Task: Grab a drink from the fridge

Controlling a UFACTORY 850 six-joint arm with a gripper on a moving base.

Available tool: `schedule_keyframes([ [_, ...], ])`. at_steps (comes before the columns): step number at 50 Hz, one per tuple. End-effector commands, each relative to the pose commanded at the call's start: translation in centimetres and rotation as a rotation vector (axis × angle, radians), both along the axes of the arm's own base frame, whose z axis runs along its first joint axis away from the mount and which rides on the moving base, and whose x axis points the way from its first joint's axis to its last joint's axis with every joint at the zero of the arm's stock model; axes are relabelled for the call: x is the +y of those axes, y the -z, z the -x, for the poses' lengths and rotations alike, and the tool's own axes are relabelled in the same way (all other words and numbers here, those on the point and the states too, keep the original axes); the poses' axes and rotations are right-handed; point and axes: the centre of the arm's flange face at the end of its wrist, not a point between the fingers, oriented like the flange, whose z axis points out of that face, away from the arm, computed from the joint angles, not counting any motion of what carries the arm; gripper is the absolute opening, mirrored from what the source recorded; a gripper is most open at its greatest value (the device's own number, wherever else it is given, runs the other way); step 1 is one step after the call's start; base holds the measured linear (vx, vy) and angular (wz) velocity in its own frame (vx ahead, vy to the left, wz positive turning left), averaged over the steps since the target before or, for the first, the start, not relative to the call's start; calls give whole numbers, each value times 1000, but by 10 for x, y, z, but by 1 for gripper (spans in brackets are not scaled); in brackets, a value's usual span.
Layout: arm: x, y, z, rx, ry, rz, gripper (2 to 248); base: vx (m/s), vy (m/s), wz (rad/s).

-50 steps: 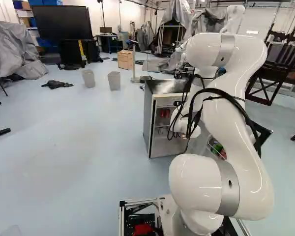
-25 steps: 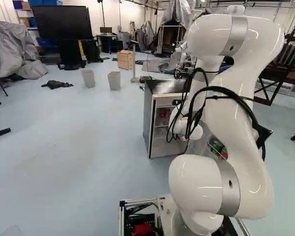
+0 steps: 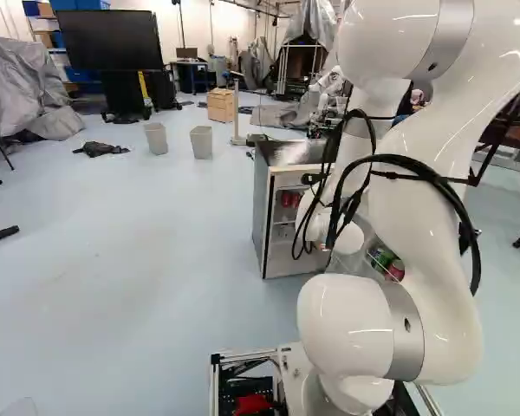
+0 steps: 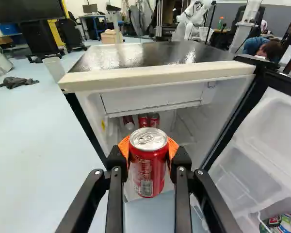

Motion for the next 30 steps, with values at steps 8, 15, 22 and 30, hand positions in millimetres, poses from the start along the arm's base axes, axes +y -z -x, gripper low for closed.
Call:
schedule_keyframes([
  [8, 2, -10, 3, -30, -1, 7, 97, 0, 0, 0],
  [15, 2, -17, 5, -52, -2, 13, 97, 0, 0, 0],
  [22, 2, -24, 6, -69, -2, 17, 97, 0, 0, 0],
  [30, 3, -32, 6, -88, -2, 23, 97, 0, 0, 0],
])
